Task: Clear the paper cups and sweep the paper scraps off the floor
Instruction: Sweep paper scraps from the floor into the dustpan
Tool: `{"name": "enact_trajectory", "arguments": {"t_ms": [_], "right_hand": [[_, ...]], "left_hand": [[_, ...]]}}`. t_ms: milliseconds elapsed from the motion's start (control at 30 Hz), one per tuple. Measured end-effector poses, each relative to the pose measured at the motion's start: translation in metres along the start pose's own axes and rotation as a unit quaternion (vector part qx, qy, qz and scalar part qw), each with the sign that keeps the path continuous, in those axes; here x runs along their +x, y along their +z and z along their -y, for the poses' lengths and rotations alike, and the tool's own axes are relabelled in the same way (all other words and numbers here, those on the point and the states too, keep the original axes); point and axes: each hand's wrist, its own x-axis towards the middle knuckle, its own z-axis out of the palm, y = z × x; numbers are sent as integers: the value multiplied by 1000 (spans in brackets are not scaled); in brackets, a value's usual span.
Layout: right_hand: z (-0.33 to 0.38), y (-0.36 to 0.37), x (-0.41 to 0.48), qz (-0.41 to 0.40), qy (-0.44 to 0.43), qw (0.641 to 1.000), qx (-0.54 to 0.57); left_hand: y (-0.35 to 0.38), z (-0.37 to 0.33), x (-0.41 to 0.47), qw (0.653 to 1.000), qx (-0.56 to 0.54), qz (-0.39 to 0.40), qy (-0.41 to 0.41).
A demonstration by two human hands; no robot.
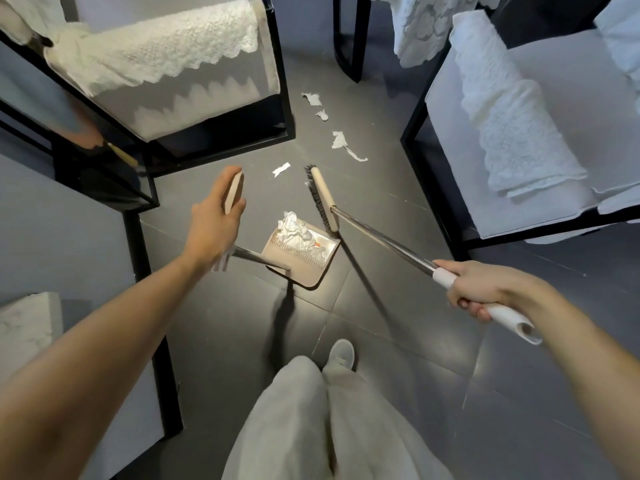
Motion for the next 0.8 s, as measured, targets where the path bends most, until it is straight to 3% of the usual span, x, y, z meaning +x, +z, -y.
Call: {"name": "enact_trajectory", "arguments": {"t_ms": [300, 533, 800], "right_hand": [[6, -23, 30, -102, 15, 995, -8], [24, -37, 60, -159, 66, 979, -105], [97, -9, 112, -80, 41, 990, 113]], "left_hand": [[5, -26, 40, 999, 10, 17, 30], [6, -36, 79, 994, 41, 58, 85], [-16, -23, 123, 992, 30, 63, 102]]}}
